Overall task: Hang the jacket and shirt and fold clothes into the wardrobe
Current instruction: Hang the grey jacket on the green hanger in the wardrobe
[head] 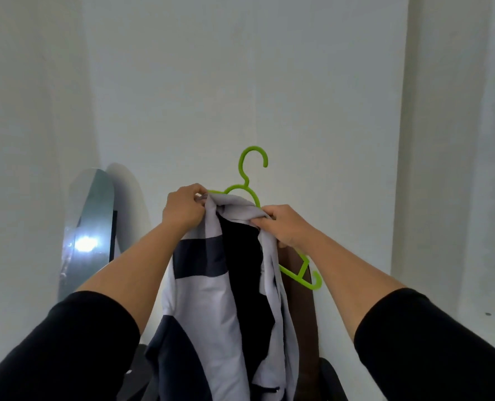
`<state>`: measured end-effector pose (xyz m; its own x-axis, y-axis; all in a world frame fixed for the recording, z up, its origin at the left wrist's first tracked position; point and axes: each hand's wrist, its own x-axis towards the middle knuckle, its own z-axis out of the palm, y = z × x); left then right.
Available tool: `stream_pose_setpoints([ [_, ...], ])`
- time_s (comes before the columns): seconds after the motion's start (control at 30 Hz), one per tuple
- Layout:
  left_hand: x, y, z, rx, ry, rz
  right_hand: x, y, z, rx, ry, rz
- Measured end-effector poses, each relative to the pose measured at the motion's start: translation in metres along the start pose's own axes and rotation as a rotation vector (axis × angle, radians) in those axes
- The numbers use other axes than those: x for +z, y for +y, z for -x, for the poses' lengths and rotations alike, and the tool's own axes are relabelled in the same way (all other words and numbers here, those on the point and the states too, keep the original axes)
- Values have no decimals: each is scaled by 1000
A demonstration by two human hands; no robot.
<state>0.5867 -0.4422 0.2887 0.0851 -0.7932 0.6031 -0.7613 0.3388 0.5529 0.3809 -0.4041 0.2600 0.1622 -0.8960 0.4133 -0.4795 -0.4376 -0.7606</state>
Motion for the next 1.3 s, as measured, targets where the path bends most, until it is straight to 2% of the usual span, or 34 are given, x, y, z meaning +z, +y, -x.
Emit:
stream_pose_setpoints([
  [0.07,7,-4,5,-1,-106,-153,-7,-4,-2,-10,-6,-10],
  [0.13,16,0,10,29,-134,-159,-12,-6,-6,-16,16,-39],
  [0.2,21,15,19,45,-117,26,-16,-7,-9,-18,31,-48],
  [0.27,26,32,28,57,-183,259,-17,-9,-12,-18,13,-8],
  [0.37,33,40,38,170,-247,256,-18,-10,-14,-9,15,16],
  [0.47,38,30,39,228,-251,77,-23,-6,-17,-12,27,0],
  [0.53,38,25,37,243,-199,-28,-25,-2,-18,-13,33,9],
  [0.6,34,22,33,210,-149,20,-25,4,-17,-10,37,1],
  [0.67,28,24,28,170,-153,167,-23,9,-15,-8,47,-10],
  [0.8,14,30,17,154,-273,286,-21,12,-9,0,102,62],
  [0.87,5,27,10,73,-332,265,-23,10,-8,35,140,46],
  [1.03,-14,1,0,-210,-790,137,-32,0,-4,89,207,-53],
  [1.1,-10,-15,-3,-148,-730,-30,-33,-2,2,105,182,-71],
  [1.2,-2,-40,-6,22,-464,-368,-31,-2,13,167,115,-66],
  [1.3,3,-53,-12,16,-305,-454,-34,-3,24,214,86,-51],
])
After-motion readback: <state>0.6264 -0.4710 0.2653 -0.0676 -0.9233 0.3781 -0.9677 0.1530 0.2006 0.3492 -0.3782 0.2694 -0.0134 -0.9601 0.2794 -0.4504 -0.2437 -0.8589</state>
